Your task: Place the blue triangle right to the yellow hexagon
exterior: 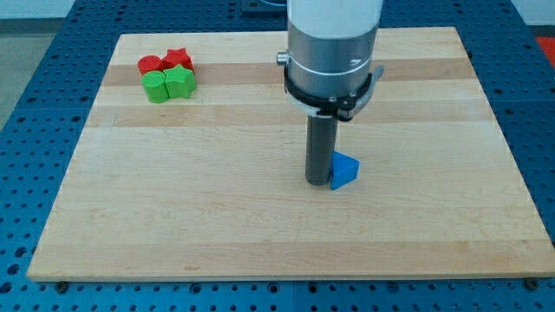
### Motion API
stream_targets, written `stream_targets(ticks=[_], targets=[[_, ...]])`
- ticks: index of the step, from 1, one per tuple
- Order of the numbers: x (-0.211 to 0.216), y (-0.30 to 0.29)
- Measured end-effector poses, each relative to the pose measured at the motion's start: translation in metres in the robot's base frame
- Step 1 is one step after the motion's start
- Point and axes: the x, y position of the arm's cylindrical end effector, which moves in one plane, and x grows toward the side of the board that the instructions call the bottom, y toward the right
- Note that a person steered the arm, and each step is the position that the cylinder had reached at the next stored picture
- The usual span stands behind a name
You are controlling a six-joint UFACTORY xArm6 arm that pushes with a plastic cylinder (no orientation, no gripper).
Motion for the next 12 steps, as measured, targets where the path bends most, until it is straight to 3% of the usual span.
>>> stream_targets(ticks=[1,2,4,5,6,7,9,11,12], targets=[[0.039,-0.014],[0.026,0.020],[-0.081,0.039],[-0.080,0.042],[-0.046,0.044],[-0.051,0.072],[-0.136,0.074],[-0.110,0.087],[-0.134,0.103]])
